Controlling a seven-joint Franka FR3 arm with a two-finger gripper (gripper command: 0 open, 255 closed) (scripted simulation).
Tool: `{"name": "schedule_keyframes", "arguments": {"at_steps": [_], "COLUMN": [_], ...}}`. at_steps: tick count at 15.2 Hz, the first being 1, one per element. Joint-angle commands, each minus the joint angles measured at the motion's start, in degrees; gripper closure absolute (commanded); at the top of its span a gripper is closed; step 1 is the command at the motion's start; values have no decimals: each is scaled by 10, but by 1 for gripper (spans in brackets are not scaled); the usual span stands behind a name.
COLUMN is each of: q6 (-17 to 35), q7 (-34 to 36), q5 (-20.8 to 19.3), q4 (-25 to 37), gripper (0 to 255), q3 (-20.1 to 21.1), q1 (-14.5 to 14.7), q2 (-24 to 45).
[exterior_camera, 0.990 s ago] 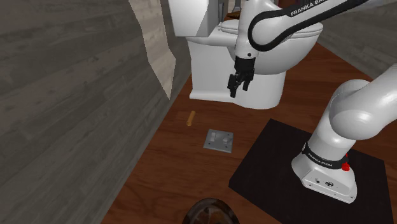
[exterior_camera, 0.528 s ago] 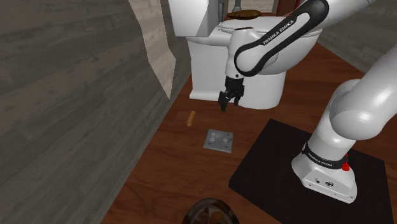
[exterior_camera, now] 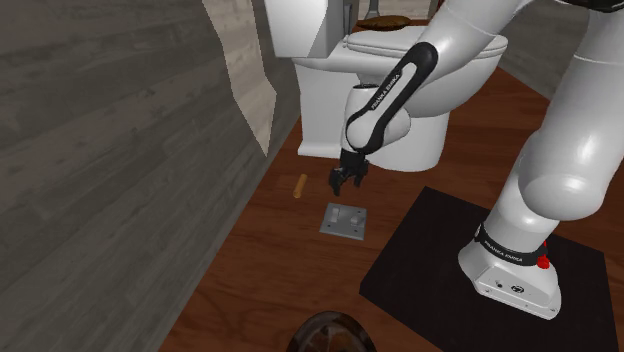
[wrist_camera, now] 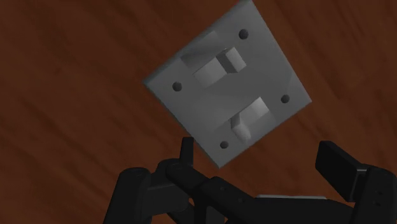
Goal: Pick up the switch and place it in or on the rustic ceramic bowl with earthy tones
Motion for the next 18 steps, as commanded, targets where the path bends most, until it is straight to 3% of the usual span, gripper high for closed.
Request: {"name": "schedule_keyframes", "arguments": {"at_steps": [1, 4, 11, 18], "q6": [39, 80, 130, 133], "q7": [-10, -30, -51, -53], "q5": [31, 70, 95, 96], "q4": [19, 50, 70, 72], "gripper": [0, 0, 0, 0], "q3": [8, 25, 49, 51], "q1": [3, -6, -19, -20], "q2": [56, 125, 193, 199]}}
